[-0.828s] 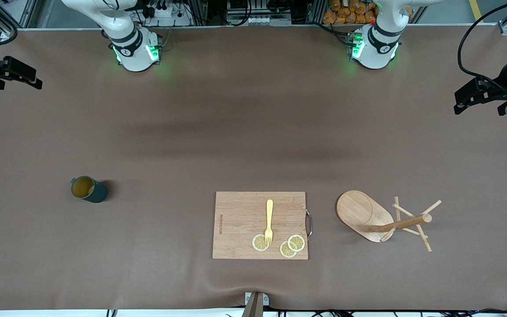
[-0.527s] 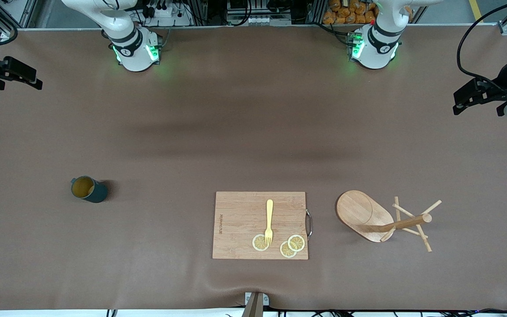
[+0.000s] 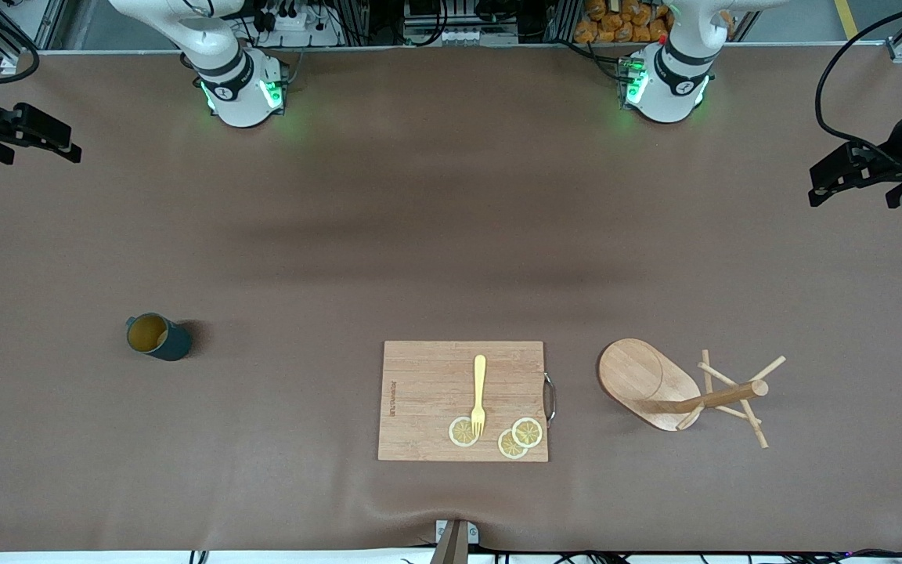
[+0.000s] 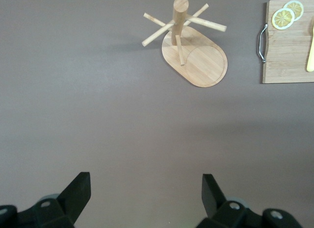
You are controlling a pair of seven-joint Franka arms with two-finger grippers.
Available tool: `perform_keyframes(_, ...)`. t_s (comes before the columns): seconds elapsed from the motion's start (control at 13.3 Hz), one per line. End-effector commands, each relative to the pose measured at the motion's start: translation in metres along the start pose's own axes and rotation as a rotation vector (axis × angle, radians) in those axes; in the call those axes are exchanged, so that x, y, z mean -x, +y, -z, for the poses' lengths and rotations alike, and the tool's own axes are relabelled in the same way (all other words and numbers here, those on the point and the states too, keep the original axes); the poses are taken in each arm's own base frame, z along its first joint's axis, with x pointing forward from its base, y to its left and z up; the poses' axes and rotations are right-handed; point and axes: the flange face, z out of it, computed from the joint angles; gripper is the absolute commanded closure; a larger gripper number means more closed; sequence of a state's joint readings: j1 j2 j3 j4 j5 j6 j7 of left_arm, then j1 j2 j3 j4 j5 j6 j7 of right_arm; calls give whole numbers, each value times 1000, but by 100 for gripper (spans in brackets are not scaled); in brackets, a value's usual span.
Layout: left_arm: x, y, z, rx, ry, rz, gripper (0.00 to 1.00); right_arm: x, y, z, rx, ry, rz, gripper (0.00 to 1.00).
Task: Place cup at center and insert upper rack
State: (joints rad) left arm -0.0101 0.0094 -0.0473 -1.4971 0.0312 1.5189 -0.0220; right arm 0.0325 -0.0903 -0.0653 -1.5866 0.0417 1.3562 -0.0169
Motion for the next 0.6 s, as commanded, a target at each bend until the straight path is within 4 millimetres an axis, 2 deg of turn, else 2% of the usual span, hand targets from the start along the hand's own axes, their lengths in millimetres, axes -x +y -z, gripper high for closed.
perform_keyframes(0.0, -2, -11, 1, -4, 2, 52, 0, -10, -2, -1, -10, 2, -13, 0)
perform_keyframes(0.3, -2, -10, -1, -4, -2, 74, 0, -38, -1, -29, -10, -22, -16, 0)
perform_keyframes(0.38, -3, -10, -3, -6, -7, 65, 0, -50, -1, -41, -8, -27, -9, 0)
perform_keyframes(0.53, -5, -8, -8, -5, -14, 55, 0, -83, 1, -78, -3, -42, -11, 0)
